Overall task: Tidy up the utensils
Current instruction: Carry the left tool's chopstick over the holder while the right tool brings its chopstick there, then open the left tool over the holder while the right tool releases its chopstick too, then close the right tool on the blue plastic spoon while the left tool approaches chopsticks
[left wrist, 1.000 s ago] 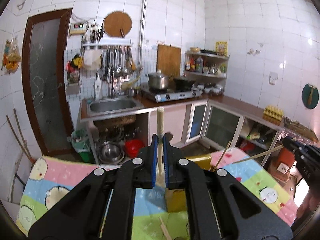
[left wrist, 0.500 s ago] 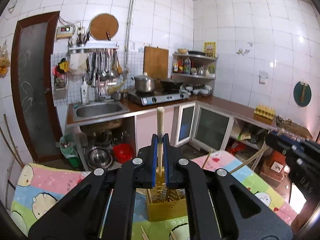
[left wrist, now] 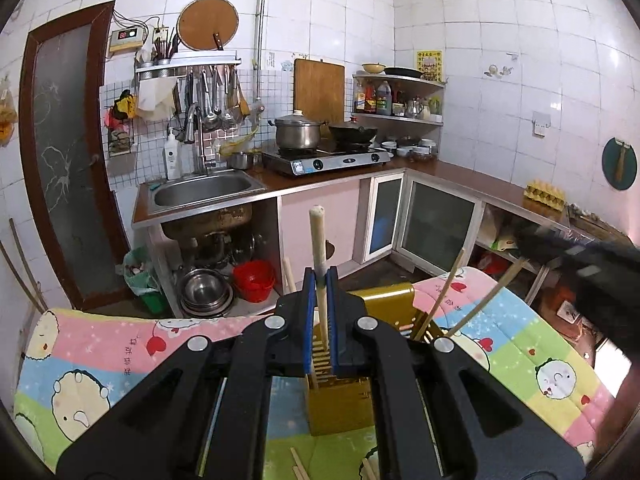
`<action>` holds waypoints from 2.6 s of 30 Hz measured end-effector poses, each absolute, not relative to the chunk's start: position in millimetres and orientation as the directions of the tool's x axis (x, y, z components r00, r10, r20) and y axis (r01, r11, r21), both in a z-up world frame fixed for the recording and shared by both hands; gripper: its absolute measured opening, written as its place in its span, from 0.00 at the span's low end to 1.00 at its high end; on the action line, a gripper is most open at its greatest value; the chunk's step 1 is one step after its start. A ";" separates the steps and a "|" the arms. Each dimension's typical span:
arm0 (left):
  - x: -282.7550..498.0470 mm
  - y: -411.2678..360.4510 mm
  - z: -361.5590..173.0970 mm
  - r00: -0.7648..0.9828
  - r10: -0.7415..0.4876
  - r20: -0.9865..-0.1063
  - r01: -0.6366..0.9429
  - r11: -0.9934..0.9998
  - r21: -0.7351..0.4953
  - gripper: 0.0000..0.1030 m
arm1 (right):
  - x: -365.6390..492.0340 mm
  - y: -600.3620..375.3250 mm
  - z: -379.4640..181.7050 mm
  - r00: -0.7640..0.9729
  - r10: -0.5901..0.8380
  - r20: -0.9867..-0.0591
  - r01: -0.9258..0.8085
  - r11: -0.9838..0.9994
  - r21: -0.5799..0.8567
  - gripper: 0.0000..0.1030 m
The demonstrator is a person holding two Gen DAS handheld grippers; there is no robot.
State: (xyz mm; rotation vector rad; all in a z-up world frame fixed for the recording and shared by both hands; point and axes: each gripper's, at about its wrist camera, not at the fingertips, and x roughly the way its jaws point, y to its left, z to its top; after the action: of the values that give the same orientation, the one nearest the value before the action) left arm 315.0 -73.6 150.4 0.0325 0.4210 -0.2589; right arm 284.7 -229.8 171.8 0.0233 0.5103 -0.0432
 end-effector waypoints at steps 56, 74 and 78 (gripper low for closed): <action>260.2 8.1 47.0 0.835 -0.066 -0.546 0.071 0.997 -0.012 0.95 | 197.9 -223.1 29.8 0.775 -0.134 -0.617 0.178 0.984 0.011 0.68; 283.2 26.9 -23.2 0.716 -0.021 -0.698 0.032 0.999 0.003 0.95 | 211.4 -182.0 -43.7 0.610 -0.109 -0.785 0.172 0.985 -0.003 0.67; 281.6 27.0 -20.8 0.718 -0.024 -0.696 0.034 0.999 0.001 0.95 | 215.3 -174.9 -42.8 0.593 -0.112 -0.797 0.181 0.983 -0.003 0.64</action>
State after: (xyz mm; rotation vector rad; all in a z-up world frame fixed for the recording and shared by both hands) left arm 281.6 27.0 -20.8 0.0138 0.7696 -0.0321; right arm 215.3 -174.9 -42.8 0.0809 0.9208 -0.1706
